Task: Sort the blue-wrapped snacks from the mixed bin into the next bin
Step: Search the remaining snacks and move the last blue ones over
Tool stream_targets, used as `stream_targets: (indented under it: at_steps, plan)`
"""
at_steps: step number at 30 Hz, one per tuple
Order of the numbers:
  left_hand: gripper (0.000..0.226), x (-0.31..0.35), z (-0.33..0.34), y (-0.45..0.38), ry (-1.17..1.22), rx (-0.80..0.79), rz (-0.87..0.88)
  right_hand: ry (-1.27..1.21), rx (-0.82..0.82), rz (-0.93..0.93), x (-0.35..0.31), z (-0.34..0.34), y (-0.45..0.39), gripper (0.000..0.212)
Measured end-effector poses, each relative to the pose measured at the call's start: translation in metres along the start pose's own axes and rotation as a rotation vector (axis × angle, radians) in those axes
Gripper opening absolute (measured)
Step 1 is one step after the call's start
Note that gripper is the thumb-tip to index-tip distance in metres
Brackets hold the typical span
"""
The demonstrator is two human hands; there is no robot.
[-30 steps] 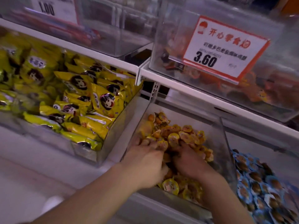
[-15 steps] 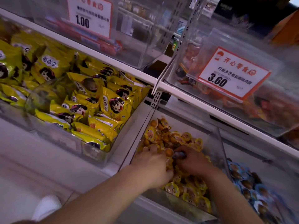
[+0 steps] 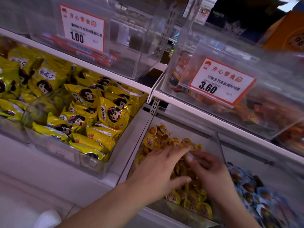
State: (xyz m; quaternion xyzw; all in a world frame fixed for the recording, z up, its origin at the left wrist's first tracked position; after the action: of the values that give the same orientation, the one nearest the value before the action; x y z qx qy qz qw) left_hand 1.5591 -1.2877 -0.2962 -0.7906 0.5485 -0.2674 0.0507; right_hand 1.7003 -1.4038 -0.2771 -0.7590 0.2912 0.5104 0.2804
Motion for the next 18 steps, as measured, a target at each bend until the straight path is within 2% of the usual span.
stream_targets:
  at_steps: [2,5,7,8,10,12,16,18]
  plan:
    - [0.059,0.006,0.001,0.000,0.014,-0.009,0.040,-0.004,-0.088,-0.030,-0.003,0.014,0.008,0.013]
    - [0.041,0.002,-0.003,-0.001,0.036,0.053,0.031,-0.073,-0.259,0.031,-0.008,0.026,0.011,0.014]
    - [0.034,-0.008,-0.013,-0.002,0.071,0.182,-0.035,-0.174,-0.345,0.099,-0.015,0.026,0.002,0.022]
    - [0.032,-0.014,-0.020,-0.002,0.087,0.267,-0.084,-0.158,-0.312,0.078,-0.016,0.026,-0.009,0.023]
    - [0.032,-0.027,-0.031,-0.002,0.095,0.409,-0.172,-0.022,-0.185,0.003,-0.017,0.030,-0.037,0.016]
    - [0.030,-0.038,-0.034,0.002,0.130,0.457,-0.239,0.219,-0.169,-0.097,-0.014,0.045,-0.071,0.017]
    - [0.027,-0.045,-0.031,0.005,0.320,0.463,-0.350,0.690,-0.464,-0.212,0.001,0.095,-0.131,0.045]
    - [0.028,-0.045,-0.028,0.002,0.375,0.471,-0.382,0.875,-0.508,-0.206,0.010,0.114,-0.144,0.042]
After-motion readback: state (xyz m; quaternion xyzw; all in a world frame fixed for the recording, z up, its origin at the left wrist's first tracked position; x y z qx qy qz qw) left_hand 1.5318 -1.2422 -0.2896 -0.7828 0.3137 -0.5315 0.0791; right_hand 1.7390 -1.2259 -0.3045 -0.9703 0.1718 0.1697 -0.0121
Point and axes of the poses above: each hand's wrist, its own y-axis away from the middle knuckle, its own z-axis out of the palm, x = y × z, the point moved 1 cm from there along -y, towards the middle knuckle, and after that the axes turned 11 degrees about -y, right-handed, at the moved point
